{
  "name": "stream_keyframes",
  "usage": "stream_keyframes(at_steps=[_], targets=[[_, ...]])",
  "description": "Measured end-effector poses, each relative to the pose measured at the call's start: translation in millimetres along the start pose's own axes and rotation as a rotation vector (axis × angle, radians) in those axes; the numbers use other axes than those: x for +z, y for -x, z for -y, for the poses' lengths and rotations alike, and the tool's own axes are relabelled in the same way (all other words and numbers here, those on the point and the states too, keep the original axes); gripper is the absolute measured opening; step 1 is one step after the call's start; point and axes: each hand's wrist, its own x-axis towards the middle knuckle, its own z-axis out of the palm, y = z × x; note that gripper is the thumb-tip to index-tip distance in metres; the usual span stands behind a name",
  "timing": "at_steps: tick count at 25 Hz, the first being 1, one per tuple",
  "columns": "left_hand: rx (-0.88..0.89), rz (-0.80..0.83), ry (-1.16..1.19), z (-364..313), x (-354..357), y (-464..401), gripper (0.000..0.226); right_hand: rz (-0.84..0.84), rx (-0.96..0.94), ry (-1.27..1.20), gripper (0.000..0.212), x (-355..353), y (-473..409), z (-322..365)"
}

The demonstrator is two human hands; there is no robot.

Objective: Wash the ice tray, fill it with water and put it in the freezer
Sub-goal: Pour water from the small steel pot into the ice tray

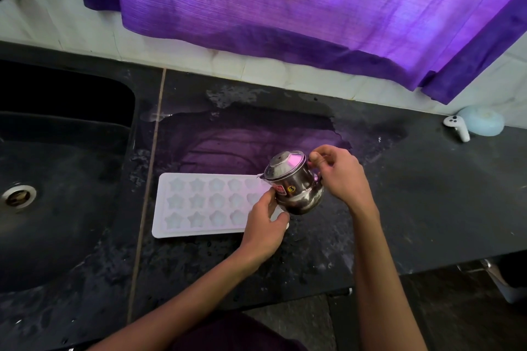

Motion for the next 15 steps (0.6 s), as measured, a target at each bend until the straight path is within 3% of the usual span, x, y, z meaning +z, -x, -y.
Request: stream_keyframes(at_steps=[9,15], targets=[[0.070,-0.020,-0.057,1.5,1.6,9.3,0.060,-0.007,0.064,-0.266,0.021,-1.5,14.4,-12.3],[0.058,0.020,-0.026,5.9,6.0,17.9,0.057,-0.023,0.050,-0.192,0.016,-5.7,22.4,-14.7]])
